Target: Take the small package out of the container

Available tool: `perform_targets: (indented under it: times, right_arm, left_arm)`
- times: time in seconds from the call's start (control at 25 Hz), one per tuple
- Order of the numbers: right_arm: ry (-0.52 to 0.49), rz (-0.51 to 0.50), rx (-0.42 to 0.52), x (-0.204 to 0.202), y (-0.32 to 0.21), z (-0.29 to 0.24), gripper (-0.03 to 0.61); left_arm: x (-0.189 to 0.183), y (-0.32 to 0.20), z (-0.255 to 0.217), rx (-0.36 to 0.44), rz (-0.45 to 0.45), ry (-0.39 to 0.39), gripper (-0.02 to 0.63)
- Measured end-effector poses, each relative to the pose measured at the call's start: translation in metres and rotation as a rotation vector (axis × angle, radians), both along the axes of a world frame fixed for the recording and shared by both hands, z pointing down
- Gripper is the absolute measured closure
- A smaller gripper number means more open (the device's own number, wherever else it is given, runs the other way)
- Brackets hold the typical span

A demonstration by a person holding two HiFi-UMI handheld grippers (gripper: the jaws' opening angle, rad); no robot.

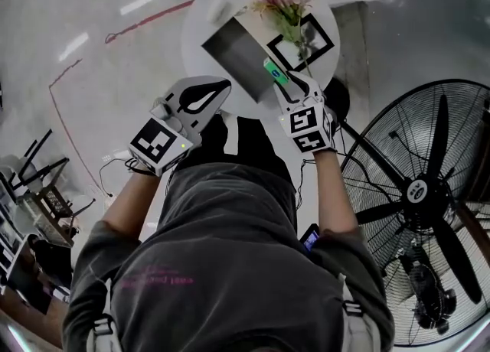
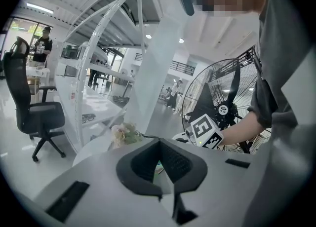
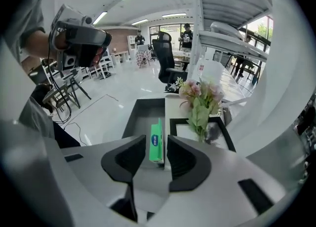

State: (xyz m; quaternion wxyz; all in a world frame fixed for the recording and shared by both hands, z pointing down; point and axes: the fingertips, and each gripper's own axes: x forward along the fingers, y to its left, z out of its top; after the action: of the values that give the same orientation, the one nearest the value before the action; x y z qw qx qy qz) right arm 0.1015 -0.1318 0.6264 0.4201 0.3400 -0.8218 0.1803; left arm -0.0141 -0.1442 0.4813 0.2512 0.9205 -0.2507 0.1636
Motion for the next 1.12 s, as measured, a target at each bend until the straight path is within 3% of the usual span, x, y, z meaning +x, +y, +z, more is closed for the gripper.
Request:
perform_targets:
  times: [0.44,0.6,1.12]
  right_arm:
    - [0.048,-0.035,-0.027,-0.001,0.005,0.037,0.428]
    - [0.056,-0.026,-0.016,0.000,0.004,0.042,0.453]
    - [0.031,0.016,0.033,-0.003,0.002,0.022,0.471]
  left_arm:
    - [-0.004,0.008,0.016,-0.037,-0.002,-0.040,0.598]
    - [-0.005,0.011,0.018,-0.037,-0.005,-0.045,0.598]
    - [-0.007,0.017,0.007,-0.011,0.017,-0.035,0.598]
